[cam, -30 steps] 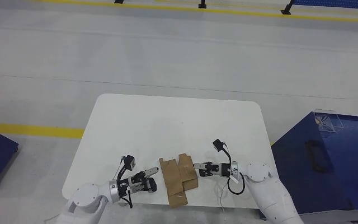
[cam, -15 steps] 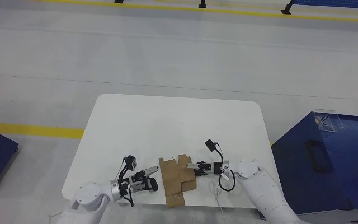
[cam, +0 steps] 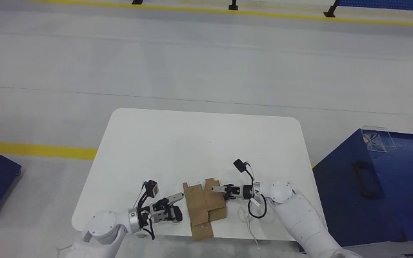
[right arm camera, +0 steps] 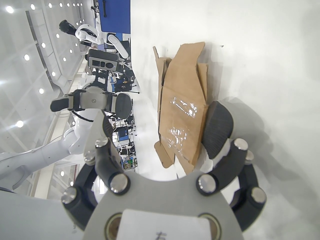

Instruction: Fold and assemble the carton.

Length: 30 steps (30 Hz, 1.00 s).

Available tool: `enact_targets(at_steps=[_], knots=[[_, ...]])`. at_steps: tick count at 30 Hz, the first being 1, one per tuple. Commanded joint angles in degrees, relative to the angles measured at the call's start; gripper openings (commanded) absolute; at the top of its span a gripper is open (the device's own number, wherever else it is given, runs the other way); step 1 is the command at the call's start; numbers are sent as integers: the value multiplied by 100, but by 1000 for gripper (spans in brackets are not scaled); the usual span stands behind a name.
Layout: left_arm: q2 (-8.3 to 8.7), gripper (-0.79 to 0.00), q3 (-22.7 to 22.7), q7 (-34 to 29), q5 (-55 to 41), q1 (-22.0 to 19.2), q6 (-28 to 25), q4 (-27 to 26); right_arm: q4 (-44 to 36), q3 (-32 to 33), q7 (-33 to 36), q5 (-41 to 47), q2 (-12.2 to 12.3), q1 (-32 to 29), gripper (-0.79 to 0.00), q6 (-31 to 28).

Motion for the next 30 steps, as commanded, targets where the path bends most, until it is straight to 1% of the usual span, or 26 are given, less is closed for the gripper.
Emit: enact_targets(at_steps=[1, 3, 4, 5, 6, 7, 12, 19, 21, 24, 27, 30], knots=[[4, 0, 4, 13, -19, 1, -12, -2, 8, -58, 26, 54, -31, 8, 0, -35], [9, 0, 10, 19, -37, 6, -43, -3, 30, -95, 97, 156, -58, 22, 0, -74], [11, 0, 10, 13, -63, 14, -67, -10, 51, -109, 117, 185, -67, 37, -314, -85], [13, 0, 4, 7, -100, 28, -101, -19, 72, -126, 118, 199, -77, 51, -496, -91], [17, 0, -4, 7, -125, 40, -129, -29, 95, -152, 119, 194, -89, 63, -631, -91], [21, 0, -11, 3, -149, 52, -146, -41, 122, -176, 108, 194, -102, 77, -785, -88], [47, 0, -87, -65, -288, 134, -296, -136, 270, -315, 47, 128, -168, 143, -785, -101], [90, 0, -335, -182, -791, 303, -552, -302, 426, -423, 113, 198, -237, 213, -785, -214], [95, 0, -423, -249, -1111, 362, -615, -327, 377, -409, 173, 308, -241, 178, -785, -484], [97, 0, -556, -484, -1737, 484, -731, -378, 293, -219, 241, 722, -197, 112, -785, -858], [94, 0, -642, -486, -2014, 599, -965, -395, -96, 109, 399, 1158, -74, 20, -785, -1213], [74, 0, -610, -371, -2235, 564, -891, -225, -1195, 529, 494, 1448, 150, -255, -785, -1118]])
